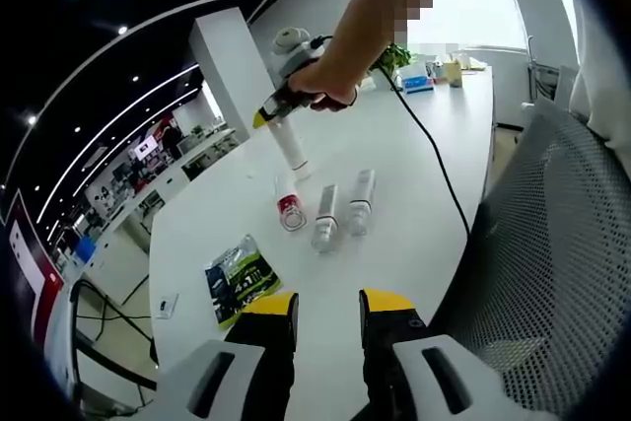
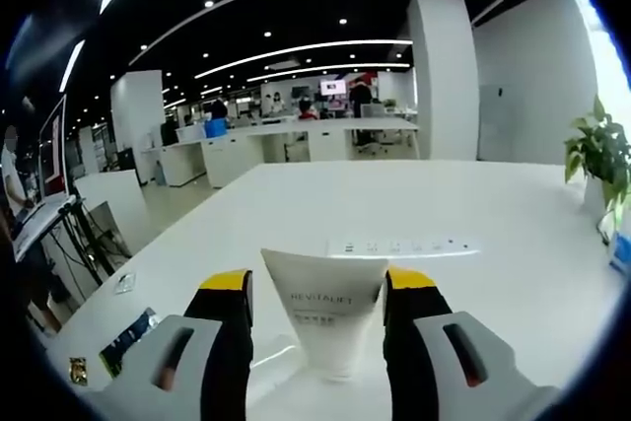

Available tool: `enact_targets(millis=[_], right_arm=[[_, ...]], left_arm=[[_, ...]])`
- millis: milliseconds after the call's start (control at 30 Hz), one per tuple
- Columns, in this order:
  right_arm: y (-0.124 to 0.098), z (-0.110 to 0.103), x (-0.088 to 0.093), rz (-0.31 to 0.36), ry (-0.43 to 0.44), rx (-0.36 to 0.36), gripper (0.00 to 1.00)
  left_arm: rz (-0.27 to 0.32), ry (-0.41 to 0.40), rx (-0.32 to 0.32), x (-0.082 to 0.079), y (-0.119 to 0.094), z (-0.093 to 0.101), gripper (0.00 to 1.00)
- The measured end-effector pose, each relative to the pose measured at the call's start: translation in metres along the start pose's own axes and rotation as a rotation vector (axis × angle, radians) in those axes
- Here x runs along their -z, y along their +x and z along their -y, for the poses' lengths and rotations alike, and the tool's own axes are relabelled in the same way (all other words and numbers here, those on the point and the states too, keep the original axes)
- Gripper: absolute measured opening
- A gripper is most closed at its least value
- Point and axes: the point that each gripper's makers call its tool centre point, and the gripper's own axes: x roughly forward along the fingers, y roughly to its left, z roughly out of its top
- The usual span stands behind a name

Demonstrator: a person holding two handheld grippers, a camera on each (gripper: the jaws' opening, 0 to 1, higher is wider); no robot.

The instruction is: Arrange the skincare products in the storage area until every visible bottle or jar stands upright without overlapping.

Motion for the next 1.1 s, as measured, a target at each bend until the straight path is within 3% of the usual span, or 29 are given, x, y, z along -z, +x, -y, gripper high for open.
enact_targets(millis=[400, 500, 700, 867, 1100], right_arm=[[-0.007, 0.004, 0.009, -0.034, 0.033, 0.023, 0.56], [-0.008, 0.007, 0.020, -0.065, 0.060, 0.024, 0.61], [-0.009, 0.007, 0.063, -0.208, 0.122, 0.031, 0.66], [-0.016, -0.009, 0.087, -0.286, 0.191, 0.013, 0.67], [-0.017, -0.030, 0.093, -0.317, 0.203, -0.019, 0.65]], left_arm=[[0.004, 0.002, -0.001, -0.001, -0.001, 0.000, 0.26], [0.004, 0.002, -0.002, -0.001, -0.001, 0.000, 0.26], [0.007, 0.003, -0.001, -0.001, -0.001, 0.000, 0.26], [0.010, 0.005, -0.002, -0.002, -0.001, 0.000, 0.26], [0.012, 0.005, -0.002, -0.002, -0.002, 0.000, 0.26]])
